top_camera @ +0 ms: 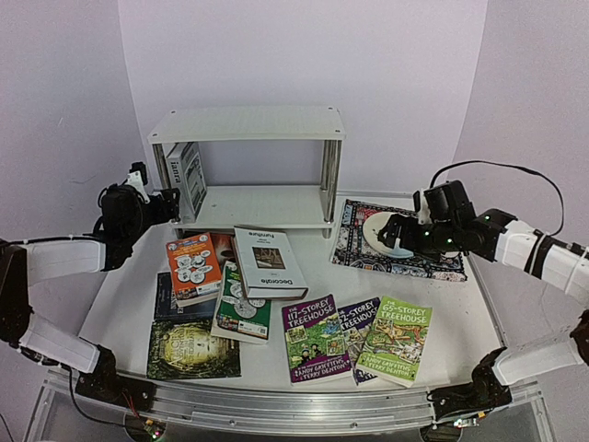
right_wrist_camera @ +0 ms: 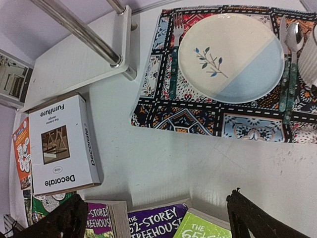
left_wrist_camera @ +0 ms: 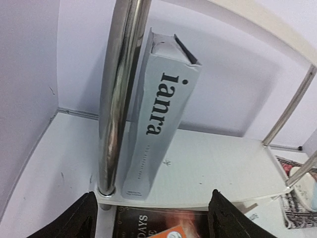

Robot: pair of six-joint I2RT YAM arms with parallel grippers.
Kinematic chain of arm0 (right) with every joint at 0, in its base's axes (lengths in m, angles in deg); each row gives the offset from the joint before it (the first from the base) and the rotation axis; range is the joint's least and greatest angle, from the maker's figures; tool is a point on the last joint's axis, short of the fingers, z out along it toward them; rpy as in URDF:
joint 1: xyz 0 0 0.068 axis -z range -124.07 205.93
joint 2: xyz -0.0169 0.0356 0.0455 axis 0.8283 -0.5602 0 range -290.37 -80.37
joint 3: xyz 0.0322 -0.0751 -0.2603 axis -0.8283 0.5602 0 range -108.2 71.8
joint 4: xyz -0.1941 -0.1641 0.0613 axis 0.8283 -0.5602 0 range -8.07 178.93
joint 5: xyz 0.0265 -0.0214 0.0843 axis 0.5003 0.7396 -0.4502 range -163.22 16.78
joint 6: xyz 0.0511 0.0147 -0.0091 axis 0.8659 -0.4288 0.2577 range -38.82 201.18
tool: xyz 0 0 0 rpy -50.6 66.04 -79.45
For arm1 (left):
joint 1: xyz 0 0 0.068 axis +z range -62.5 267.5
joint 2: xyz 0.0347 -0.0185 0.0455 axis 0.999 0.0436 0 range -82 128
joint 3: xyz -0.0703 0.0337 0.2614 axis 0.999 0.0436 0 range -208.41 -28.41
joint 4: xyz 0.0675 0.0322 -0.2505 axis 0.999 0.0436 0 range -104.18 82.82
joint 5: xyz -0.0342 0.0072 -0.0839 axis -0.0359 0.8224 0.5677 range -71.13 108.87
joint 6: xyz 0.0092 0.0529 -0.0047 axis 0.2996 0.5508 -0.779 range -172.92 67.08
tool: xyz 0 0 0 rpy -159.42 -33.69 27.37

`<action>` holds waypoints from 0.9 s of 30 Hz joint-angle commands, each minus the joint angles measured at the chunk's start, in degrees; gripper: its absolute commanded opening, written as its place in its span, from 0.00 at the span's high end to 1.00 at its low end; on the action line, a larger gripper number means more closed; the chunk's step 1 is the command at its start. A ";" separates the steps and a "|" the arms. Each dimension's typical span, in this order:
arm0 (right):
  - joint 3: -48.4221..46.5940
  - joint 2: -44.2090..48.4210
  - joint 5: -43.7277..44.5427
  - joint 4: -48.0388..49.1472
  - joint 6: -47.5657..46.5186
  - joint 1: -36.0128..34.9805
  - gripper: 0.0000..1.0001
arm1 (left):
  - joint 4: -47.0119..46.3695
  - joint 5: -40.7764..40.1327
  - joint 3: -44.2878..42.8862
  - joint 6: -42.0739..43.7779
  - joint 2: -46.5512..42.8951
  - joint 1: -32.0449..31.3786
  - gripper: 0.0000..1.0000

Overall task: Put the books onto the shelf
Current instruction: Adjust the book on the shelf, then pick up the book from the book pile.

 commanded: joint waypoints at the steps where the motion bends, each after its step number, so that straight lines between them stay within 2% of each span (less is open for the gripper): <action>1: 0.11 -4.13 -8.89 3.95 1.61 0.25 0.02 | 3.04 15.34 3.11 -15.56 -4.30 0.25 0.13; 5: 0.85 -8.74 -16.27 9.56 4.14 0.04 0.02 | 3.40 26.62 5.72 -28.60 -2.87 0.00 0.06; 8: 1.05 -12.41 -18.74 12.83 5.44 -1.21 0.02 | 3.55 30.72 6.45 -33.35 0.57 -3.02 0.05; 12: -0.66 -16.81 -17.76 14.36 5.49 -4.80 0.02 | 3.56 30.55 4.91 -34.39 5.75 -10.50 0.02; 14: -2.05 -18.98 -17.16 14.83 5.87 -7.09 0.02 | 3.58 30.91 3.54 -35.86 8.68 -12.17 0.04; 19: -4.99 -23.73 -16.04 14.98 6.26 -11.33 0.02 | 3.56 31.63 -0.85 -35.24 14.20 -12.29 0.12; 27: -5.53 -24.45 -13.49 14.90 7.14 -12.72 0.02 | 3.56 32.84 -7.95 -37.90 24.59 -12.20 0.12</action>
